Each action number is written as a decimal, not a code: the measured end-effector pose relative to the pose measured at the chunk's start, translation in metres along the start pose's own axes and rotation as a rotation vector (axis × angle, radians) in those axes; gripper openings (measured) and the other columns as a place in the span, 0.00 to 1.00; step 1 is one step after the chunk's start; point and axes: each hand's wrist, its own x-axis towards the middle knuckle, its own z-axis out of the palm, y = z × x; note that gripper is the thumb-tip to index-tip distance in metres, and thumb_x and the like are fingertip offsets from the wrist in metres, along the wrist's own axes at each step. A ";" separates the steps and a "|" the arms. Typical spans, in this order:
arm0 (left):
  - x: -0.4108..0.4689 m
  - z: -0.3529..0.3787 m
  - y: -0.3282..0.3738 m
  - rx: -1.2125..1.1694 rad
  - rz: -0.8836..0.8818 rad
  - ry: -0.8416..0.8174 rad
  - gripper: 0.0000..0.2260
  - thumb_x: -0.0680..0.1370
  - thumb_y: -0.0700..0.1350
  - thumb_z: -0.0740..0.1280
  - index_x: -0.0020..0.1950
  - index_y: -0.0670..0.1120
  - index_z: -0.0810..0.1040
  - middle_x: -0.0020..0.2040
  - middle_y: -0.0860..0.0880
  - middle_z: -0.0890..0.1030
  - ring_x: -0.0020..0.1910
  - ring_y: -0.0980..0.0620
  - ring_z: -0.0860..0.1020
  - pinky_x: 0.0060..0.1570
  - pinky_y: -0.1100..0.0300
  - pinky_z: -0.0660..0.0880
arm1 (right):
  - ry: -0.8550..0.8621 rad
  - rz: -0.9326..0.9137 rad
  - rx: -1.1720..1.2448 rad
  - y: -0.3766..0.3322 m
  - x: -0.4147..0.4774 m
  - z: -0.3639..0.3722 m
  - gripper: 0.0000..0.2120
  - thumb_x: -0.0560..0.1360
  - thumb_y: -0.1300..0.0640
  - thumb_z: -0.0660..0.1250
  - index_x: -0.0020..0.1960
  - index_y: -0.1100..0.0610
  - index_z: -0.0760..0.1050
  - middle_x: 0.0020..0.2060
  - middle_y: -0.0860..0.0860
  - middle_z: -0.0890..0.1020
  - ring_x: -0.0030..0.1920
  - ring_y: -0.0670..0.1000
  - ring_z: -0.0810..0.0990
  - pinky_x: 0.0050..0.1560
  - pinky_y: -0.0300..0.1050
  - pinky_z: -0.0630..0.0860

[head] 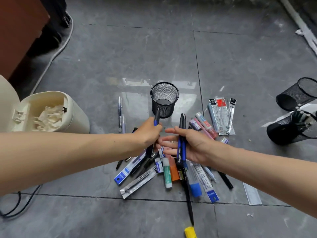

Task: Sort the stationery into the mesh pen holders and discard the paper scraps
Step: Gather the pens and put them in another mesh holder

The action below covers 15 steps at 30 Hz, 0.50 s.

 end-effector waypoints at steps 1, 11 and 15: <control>0.000 0.005 0.003 -0.081 -0.022 -0.028 0.05 0.80 0.41 0.55 0.55 0.44 0.66 0.28 0.45 0.71 0.23 0.51 0.70 0.25 0.61 0.70 | -0.024 0.005 0.036 0.001 0.001 0.005 0.14 0.82 0.53 0.53 0.52 0.61 0.73 0.36 0.59 0.77 0.36 0.55 0.80 0.37 0.50 0.81; -0.017 0.040 0.000 0.299 0.032 0.075 0.15 0.80 0.44 0.53 0.64 0.45 0.70 0.62 0.40 0.69 0.57 0.40 0.74 0.58 0.53 0.71 | -0.004 0.002 0.093 0.011 0.002 0.010 0.19 0.82 0.49 0.53 0.55 0.62 0.77 0.47 0.58 0.83 0.45 0.54 0.83 0.44 0.47 0.81; -0.024 0.041 0.003 0.420 0.108 0.070 0.14 0.81 0.46 0.51 0.59 0.44 0.73 0.54 0.44 0.63 0.57 0.42 0.69 0.62 0.49 0.68 | 0.037 -0.020 0.018 0.008 -0.002 0.004 0.19 0.80 0.49 0.58 0.53 0.65 0.77 0.46 0.59 0.83 0.43 0.53 0.84 0.44 0.48 0.82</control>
